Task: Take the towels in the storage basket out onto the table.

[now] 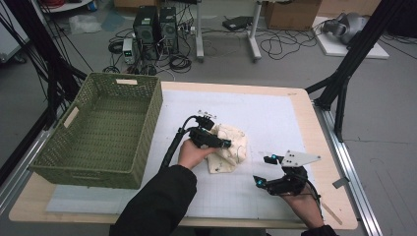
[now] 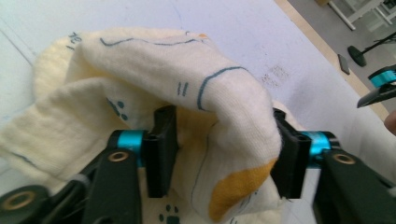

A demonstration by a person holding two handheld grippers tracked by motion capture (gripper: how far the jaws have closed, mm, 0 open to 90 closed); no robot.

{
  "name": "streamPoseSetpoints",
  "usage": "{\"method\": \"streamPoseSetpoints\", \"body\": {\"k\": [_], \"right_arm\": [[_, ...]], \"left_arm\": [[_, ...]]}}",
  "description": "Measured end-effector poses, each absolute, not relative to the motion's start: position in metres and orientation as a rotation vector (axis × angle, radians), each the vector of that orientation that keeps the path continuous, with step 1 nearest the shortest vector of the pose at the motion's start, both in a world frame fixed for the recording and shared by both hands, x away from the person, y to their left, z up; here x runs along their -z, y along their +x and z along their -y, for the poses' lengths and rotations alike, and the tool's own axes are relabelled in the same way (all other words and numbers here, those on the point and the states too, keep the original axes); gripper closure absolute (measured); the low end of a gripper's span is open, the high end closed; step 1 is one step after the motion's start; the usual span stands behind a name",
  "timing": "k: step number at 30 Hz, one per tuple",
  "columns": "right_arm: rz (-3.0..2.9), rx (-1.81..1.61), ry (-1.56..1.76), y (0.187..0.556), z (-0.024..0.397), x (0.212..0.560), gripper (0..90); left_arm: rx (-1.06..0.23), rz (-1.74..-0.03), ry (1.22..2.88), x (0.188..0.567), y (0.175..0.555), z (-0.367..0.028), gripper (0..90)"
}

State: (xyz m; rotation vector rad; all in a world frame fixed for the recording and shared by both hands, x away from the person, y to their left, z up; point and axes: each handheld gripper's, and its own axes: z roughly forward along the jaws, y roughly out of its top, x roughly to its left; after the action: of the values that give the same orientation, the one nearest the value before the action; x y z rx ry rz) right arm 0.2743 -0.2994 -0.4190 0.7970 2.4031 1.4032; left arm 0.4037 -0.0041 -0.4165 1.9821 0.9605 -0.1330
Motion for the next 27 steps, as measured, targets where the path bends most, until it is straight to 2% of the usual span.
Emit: {"method": "streamPoseSetpoints", "body": {"k": [4,13,27], "right_arm": [[-2.408,-1.374,0.806,0.279,0.297,0.420,26.6],[-2.387,-1.364,0.774,0.289,0.288,0.416,41.2],[-2.398,-1.339,0.786,0.307,0.281,0.419,48.2]], "left_arm": [[0.100,-0.941,1.979,0.408,0.400,-0.001,39.2],[0.058,-0.888,1.968,0.394,0.389,-0.011,36.9],[0.028,-0.882,1.968,0.407,0.374,-0.023,37.8]]}}
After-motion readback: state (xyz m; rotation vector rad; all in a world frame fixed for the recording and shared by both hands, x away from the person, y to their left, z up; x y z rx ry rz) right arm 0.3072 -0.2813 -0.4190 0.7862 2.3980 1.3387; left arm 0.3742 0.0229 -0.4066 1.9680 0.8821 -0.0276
